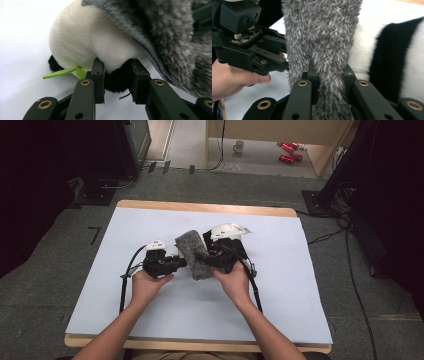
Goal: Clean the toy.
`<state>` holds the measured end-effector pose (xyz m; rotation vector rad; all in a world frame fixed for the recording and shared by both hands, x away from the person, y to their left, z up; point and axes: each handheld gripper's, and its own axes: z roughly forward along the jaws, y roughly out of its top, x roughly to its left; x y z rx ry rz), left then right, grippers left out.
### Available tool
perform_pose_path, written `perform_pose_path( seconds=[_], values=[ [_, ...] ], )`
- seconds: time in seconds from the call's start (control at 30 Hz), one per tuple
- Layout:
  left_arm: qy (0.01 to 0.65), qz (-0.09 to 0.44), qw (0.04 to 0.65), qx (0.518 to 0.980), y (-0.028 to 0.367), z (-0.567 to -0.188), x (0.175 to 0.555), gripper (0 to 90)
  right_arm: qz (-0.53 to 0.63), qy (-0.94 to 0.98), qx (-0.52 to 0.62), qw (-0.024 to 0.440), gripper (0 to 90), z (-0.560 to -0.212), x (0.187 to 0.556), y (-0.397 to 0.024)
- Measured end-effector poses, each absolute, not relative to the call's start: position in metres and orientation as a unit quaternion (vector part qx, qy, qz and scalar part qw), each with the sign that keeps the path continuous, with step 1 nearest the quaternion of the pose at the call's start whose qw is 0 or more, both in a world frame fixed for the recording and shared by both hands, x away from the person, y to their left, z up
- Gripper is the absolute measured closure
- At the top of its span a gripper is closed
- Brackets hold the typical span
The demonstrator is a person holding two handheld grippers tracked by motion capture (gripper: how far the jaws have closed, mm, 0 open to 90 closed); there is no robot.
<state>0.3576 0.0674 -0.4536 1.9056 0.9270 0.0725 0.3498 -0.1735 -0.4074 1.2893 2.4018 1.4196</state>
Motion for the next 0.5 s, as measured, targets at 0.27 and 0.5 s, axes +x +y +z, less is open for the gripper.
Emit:
perform_pose_path(
  seconds=[0.27, 0.5],
  values=[
    [0.384, 0.026, 0.494, 0.779, 0.073, -0.454, 0.363, 69.8, 0.438, 0.776, 0.448, 0.070, 77.6, -0.405, 0.354, -0.197],
    [0.378, 0.032, 0.497, 0.780, 0.074, -0.451, 0.368, 70.1, 0.438, 0.762, 0.467, 0.093, 78.2, -0.393, 0.351, -0.230]
  ],
)
